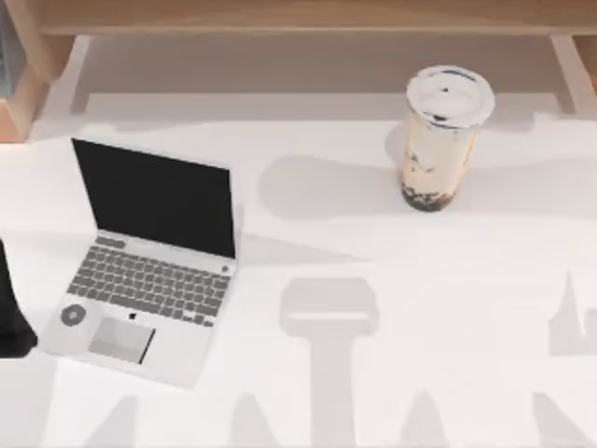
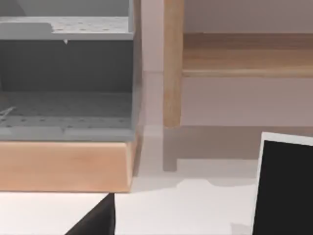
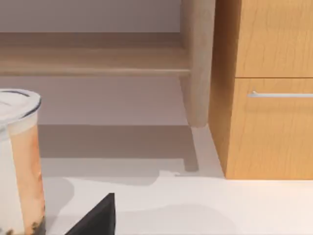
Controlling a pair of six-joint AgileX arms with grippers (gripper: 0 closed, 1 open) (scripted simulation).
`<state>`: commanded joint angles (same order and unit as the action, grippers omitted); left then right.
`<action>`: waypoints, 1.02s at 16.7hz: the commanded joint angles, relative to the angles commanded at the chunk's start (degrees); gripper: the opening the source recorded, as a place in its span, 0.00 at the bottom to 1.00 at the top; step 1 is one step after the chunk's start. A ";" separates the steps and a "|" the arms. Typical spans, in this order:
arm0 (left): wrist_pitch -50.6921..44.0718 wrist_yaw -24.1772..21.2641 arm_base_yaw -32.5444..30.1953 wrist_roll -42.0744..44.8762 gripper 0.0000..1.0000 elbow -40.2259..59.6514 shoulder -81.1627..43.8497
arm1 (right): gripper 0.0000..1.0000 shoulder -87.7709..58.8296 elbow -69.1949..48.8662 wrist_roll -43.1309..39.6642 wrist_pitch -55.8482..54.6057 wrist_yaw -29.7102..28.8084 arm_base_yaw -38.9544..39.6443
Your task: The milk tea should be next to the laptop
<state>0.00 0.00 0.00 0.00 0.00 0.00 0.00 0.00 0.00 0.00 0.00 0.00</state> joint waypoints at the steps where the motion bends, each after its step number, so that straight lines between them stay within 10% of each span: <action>1: 0.00 0.00 0.00 0.00 1.00 0.00 0.00 | 1.00 0.00 0.00 0.00 0.00 0.00 0.00; 17: 0.00 0.00 0.00 0.00 1.00 0.00 0.00 | 1.00 -52.73 -17.23 2.66 -37.75 -17.72 11.16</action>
<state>0.00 0.00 0.00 0.00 0.00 0.00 -52.73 -17.23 2.66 -37.75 -17.72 11.16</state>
